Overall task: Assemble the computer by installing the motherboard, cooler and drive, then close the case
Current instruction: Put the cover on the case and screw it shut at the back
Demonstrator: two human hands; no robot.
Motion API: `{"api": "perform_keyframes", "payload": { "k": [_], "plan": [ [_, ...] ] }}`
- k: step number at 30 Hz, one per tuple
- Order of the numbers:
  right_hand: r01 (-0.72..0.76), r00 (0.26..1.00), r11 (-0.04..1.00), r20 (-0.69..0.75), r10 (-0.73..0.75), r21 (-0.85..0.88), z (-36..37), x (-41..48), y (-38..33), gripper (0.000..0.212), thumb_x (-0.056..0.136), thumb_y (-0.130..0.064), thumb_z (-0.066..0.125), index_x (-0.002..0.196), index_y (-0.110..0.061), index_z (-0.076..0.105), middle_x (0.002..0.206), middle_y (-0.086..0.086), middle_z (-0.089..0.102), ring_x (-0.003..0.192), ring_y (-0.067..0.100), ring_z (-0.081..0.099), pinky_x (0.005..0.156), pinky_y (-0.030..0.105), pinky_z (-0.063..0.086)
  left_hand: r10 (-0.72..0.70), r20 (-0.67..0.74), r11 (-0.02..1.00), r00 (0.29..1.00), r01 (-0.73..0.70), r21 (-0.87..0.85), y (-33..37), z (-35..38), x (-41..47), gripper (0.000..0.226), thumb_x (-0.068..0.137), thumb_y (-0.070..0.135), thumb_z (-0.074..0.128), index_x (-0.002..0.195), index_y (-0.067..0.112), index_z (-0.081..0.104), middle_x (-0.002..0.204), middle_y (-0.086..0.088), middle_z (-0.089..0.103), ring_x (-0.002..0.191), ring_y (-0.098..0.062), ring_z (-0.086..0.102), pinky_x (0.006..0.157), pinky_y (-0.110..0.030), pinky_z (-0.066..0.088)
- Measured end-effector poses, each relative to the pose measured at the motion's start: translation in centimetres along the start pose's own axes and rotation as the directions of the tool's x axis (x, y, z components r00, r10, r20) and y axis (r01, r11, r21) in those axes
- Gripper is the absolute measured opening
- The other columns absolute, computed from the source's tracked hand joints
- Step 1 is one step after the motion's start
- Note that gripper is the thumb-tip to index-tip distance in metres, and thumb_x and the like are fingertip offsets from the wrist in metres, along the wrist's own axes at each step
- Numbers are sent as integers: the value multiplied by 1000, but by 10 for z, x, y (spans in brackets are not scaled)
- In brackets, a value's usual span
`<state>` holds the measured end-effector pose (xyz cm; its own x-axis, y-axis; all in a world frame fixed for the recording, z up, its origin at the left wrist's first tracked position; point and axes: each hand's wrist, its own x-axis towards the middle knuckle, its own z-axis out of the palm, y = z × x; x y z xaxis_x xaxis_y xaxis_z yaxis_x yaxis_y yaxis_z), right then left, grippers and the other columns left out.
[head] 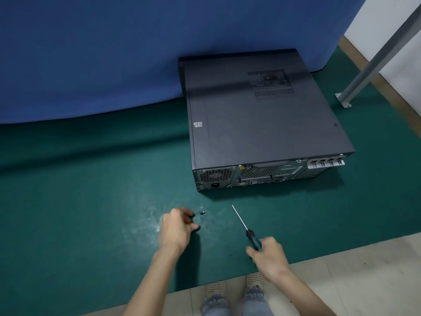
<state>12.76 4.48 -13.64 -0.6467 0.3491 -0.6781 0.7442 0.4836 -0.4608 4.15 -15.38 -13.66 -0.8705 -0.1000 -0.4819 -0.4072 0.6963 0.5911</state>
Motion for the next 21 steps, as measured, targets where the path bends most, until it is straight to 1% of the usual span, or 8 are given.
{"api": "perform_keyframes", "payload": {
  "k": [2,4,7,11,14,16,18,21],
  "plan": [
    [-1,1000,997,-27,-1,-79,5,5,4,40,85,-22,63,56,-15,37,57,0,44,56,23,42,50,29,29,22,-63,998,998,-26,-58,1,9,0,28,66,14,85,92,15,72,77,2,64,78,-18,62,72,-25,47],
    [7,999,994,-45,-12,-112,9,8,4,41,85,-24,64,55,-16,37,55,-1,42,53,22,40,46,29,29,76,-99,993,992,-84,-80,4,17,3,27,69,13,83,94,14,73,80,1,62,78,-18,61,72,-25,46],
    [-6,998,993,-63,-1,-117,12,12,5,41,83,-25,65,54,-15,37,52,-2,42,47,18,39,42,26,27,137,-142,990,980,-139,-3,8,27,6,23,78,11,75,101,15,73,83,5,57,76,-13,55,71,-22,41],
    [-14,998,996,-66,8,-84,12,12,5,42,82,-22,66,52,-15,38,49,-2,42,43,16,36,40,23,25,166,-183,984,969,-150,97,12,35,9,11,83,12,69,92,15,75,88,2,62,78,-19,61,66,-28,45],
    [-15,999,997,-52,11,-80,11,12,5,42,82,-21,66,52,-14,38,49,-1,42,44,17,37,41,24,27,184,-198,978,963,-159,136,10,38,8,7,84,11,68,83,14,74,85,2,60,74,-21,59,61,-30,43],
    [-16,999,998,-40,13,-68,10,11,5,41,82,-20,65,51,-14,38,50,0,44,47,19,38,44,27,29,177,-207,982,962,-157,109,9,39,8,5,83,12,70,79,13,73,82,5,56,72,-18,57,60,-29,41],
    [-17,999,998,-32,15,-55,10,10,5,41,82,-19,65,51,-15,39,50,0,45,47,19,38,45,27,29,163,-221,987,962,-160,32,8,39,9,3,81,14,74,78,12,73,81,7,52,69,-13,53,62,-26,39],
    [-19,999,999,-29,18,-35,10,9,6,41,82,-18,65,51,-16,39,50,-1,45,45,18,37,44,26,29,143,-255,979,956,-174,-104,12,40,8,7,78,14,76,79,9,73,80,4,56,65,-8,53,67,-25,42]
  ]
}}
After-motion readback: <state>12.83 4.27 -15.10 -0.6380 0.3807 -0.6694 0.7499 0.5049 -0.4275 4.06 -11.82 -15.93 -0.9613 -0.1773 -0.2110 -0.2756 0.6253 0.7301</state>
